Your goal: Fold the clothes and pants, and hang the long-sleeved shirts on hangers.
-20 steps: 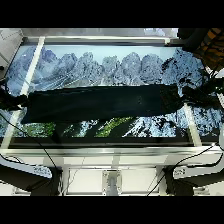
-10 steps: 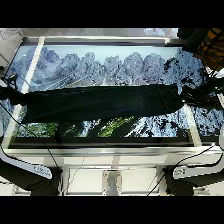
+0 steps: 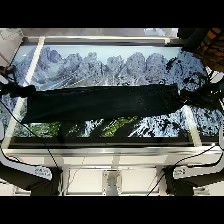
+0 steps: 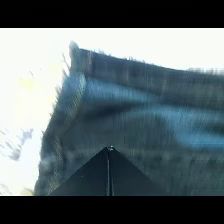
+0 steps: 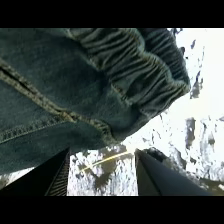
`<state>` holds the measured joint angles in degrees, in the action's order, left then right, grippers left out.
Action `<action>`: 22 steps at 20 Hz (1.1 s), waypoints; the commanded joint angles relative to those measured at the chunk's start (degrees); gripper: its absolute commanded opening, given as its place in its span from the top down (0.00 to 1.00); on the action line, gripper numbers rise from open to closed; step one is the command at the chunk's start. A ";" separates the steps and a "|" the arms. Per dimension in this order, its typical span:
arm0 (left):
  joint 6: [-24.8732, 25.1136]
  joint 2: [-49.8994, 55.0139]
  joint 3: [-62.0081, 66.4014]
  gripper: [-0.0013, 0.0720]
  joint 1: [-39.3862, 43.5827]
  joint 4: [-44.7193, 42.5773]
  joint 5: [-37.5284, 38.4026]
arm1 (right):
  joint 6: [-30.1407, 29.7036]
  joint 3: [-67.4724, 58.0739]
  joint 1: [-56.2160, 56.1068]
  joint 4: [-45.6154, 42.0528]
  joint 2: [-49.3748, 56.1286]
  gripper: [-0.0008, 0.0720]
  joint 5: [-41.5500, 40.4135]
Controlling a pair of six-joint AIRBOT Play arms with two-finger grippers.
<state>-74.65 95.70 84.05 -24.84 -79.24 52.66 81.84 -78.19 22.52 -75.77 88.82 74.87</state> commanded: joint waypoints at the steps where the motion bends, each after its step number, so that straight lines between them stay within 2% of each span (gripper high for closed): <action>1: -2.08 -3.26 -0.02 0.96 0.11 0.02 -6.82 | -0.57 0.48 -0.04 -0.09 0.04 0.39 -3.13; 5: -2.05 -1.38 -0.04 0.95 0.04 -2.49 0.00 | -1.92 0.48 -0.04 -0.09 0.04 0.39 -3.67; 9: -2.05 2.51 -0.09 0.94 -0.15 -4.33 5.31 | -2.10 0.48 -0.07 0.57 0.04 0.39 -0.15; 10: -2.08 3.30 -0.09 0.81 -0.15 -4.57 5.57 | -2.10 0.50 -0.07 0.72 0.04 0.39 0.96; 11: -2.08 4.00 -0.09 0.62 -0.15 -4.61 5.53 | -2.08 0.48 -0.07 0.87 0.04 0.39 1.90; 12: -2.05 4.39 -0.11 0.58 -0.15 -4.79 5.38 | -2.03 0.50 -0.07 1.25 0.04 0.39 2.78; 15: -2.97 5.14 -0.11 0.58 -0.33 -8.50 4.98 | -1.97 0.50 -0.07 3.43 0.04 0.39 4.26; 18: -7.82 5.11 -0.11 0.57 -0.66 -18.12 5.07 | -1.79 0.50 -0.74 4.98 0.04 0.39 4.90; 22: -7.87 5.14 -0.11 0.57 -2.38 -17.79 4.02 | -1.79 0.50 -4.28 4.76 0.04 0.39 3.13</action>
<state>-81.32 100.75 83.96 -26.33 -94.67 57.47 79.92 -77.71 20.25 -71.42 88.82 78.96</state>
